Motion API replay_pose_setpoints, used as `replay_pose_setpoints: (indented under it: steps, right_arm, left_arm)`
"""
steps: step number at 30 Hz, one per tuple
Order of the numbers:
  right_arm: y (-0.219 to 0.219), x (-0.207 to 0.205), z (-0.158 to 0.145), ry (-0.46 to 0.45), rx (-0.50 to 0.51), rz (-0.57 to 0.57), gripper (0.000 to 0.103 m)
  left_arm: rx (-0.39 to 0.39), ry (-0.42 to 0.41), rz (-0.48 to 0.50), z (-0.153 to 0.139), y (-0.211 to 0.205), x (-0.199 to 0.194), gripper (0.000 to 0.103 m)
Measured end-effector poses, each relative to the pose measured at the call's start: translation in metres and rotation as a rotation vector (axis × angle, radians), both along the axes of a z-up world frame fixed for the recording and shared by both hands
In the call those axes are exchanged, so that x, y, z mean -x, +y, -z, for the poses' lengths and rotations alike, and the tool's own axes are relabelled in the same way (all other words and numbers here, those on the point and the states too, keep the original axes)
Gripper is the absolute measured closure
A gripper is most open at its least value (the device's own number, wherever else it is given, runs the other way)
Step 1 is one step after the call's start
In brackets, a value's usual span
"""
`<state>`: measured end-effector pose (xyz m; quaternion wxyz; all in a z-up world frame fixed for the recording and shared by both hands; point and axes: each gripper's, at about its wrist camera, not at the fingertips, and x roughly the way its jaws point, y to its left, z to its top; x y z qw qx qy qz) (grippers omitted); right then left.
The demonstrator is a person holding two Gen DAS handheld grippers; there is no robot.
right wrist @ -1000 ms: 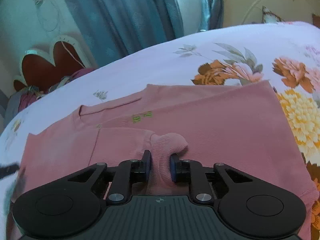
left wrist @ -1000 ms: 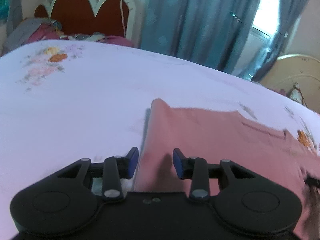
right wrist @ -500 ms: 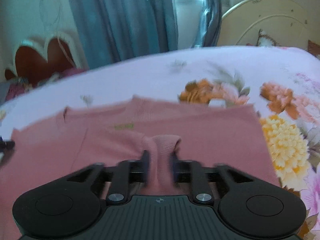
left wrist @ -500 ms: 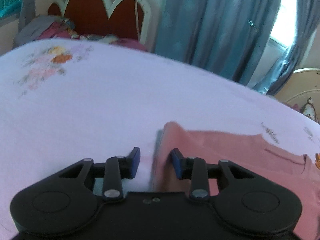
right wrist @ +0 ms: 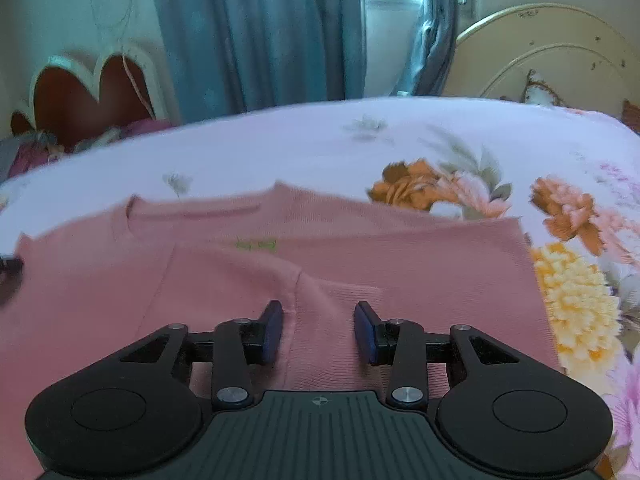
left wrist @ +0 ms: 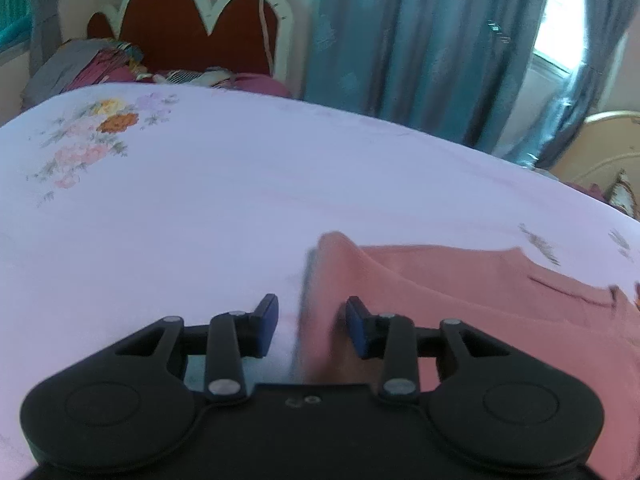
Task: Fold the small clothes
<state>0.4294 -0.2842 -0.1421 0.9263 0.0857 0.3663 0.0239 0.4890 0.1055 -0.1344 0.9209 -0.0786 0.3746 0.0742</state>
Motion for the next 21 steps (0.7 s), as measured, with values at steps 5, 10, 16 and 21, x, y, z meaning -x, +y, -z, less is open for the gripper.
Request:
replay_pose_setpoints:
  steps: [5,10,16,21]
  right_arm:
    - [0.011,0.013,-0.011,-0.031,0.008,-0.052,0.064]
    - [0.020,0.022,-0.003,0.018,0.001,-0.067,0.064]
    - [0.023,0.027,0.014,0.075,0.086,-0.075,0.064]
    - [0.018,0.032,0.014,0.089,0.095,-0.062,0.064]
  left_arm:
    - [0.003,-0.008,0.047,-0.010,-0.015,0.025,0.066]
    - [0.022,0.006,0.108,-0.011,-0.034,0.045,0.065]
    - [0.003,0.059,0.140,0.008,-0.047,0.061,0.065]
    - [-0.048,0.051,0.155,0.011,-0.051,0.068,0.065]
